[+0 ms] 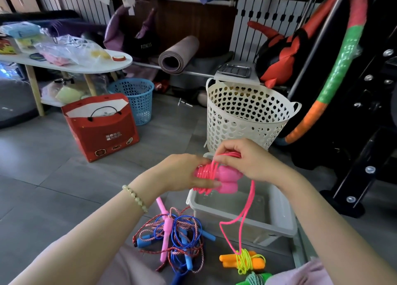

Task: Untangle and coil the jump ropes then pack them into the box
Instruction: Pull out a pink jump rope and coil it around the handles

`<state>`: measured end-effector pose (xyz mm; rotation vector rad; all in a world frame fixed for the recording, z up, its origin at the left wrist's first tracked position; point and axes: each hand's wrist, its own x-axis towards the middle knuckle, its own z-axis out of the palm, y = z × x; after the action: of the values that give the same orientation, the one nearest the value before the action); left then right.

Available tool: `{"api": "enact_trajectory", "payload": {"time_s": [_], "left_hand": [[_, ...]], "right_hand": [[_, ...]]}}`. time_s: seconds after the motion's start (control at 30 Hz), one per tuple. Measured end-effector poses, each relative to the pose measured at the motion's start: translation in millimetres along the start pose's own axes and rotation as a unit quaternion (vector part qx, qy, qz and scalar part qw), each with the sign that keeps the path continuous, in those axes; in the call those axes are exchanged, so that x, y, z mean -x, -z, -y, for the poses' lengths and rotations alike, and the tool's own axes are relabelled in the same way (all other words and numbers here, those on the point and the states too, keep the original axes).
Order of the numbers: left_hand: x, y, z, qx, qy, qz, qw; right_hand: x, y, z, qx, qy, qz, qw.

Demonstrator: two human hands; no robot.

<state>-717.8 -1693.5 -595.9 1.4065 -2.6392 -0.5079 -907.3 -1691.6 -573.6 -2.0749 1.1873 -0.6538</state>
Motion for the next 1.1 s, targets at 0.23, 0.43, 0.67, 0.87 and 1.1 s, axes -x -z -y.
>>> {"api": "enact_trajectory", "payload": {"time_s": [0.23,0.43,0.67,0.87,1.1], "left_hand": [[7,4,-10,0.080,-0.100,-0.132,0.983],[8,5,-4,0.353,-0.138,-0.137,0.915],[3,13,-5,0.507,-0.087,-0.185,0.837],[0,12,-17,0.573,-0.045,-0.183,0.798],[-7,12,-9,0.669,0.047,-0.099,0.735]], "right_hand": [[9,11,-5,-0.421,-0.076,0.136,0.894],[7,-5,6,-0.525,-0.069,0.079,0.845],[13,-6,14,-0.413,-0.037,0.058,0.908],[11,-27,20,-0.234,0.042,-0.052,0.970],[13,-29,5,-0.101,0.067,-0.111,0.987]]}}
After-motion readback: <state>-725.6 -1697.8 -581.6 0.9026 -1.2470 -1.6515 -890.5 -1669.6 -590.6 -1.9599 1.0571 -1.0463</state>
